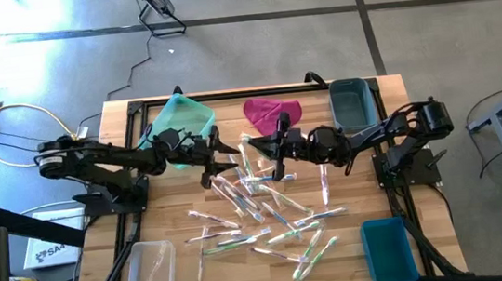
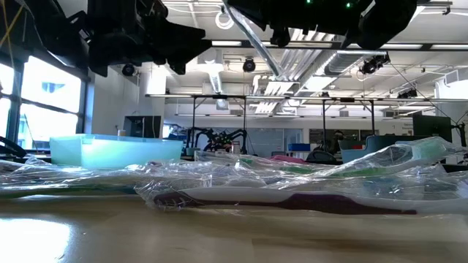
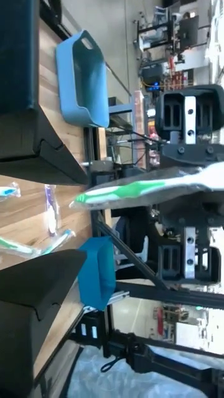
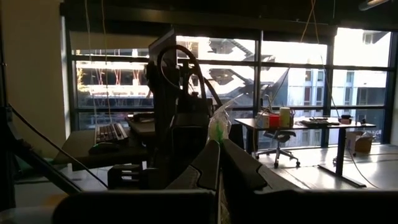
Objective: Pick & Place Toothbrushes
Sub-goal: Put the green toothbrush to the green bin
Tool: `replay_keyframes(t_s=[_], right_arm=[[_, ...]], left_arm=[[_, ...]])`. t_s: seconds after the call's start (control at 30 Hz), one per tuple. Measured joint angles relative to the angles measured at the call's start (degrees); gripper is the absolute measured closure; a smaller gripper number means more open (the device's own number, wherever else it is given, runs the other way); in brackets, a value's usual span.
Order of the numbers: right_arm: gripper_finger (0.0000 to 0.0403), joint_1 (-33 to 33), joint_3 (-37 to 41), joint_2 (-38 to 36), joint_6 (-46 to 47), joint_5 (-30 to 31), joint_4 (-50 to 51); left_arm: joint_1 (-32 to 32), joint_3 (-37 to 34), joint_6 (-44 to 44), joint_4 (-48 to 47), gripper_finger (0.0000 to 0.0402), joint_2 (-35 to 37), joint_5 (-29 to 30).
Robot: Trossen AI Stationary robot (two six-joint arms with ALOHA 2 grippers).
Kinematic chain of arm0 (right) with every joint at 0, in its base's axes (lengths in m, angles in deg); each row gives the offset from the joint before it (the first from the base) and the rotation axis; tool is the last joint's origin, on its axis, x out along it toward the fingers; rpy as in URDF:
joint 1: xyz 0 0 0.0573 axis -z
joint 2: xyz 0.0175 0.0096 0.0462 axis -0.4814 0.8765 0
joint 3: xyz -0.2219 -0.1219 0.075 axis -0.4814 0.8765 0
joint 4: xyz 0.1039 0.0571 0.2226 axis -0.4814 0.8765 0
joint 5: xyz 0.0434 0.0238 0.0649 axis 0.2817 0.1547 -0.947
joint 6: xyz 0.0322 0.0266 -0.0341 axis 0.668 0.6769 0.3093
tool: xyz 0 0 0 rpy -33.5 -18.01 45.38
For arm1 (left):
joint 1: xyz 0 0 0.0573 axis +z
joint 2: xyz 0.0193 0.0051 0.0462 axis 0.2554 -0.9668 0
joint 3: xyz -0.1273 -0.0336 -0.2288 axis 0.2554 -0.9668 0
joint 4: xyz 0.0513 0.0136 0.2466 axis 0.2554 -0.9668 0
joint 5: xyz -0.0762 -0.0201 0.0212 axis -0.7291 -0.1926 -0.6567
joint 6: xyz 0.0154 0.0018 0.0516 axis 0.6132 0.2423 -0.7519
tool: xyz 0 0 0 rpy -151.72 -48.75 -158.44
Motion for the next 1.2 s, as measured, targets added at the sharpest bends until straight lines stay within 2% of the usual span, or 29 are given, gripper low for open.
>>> replay_keyframes(t_s=[0.17,0.5,0.8,0.97,1.2], right_arm=[[0.0399,0.00,0.00,0.00,-0.23,-0.02,-0.01],[0.0399,0.00,0.00,0.00,-0.19,-0.41,0.28],[0.0399,0.02,0.00,0.00,-0.32,-0.44,0.56],[0.0399,-0.09,0.00,0.00,-0.33,-1.65,0.58],[0.0399,-0.11,0.00,0.00,-0.32,-1.79,0.49]], left_arm=[[0.00,1.21,1.90,6.27,0.0226,-4.18,0.00],[-1.43,10.42,2.99,2.03,0.0226,-9.94,-1.31],[-1.88,13.66,2.58,-1.80,0.0226,-10.25,-0.85],[-1.80,13.75,2.57,-3.78,0.0226,-10.25,2.56],[-2.19,13.75,2.52,-2.83,0.0226,-10.25,3.10]])
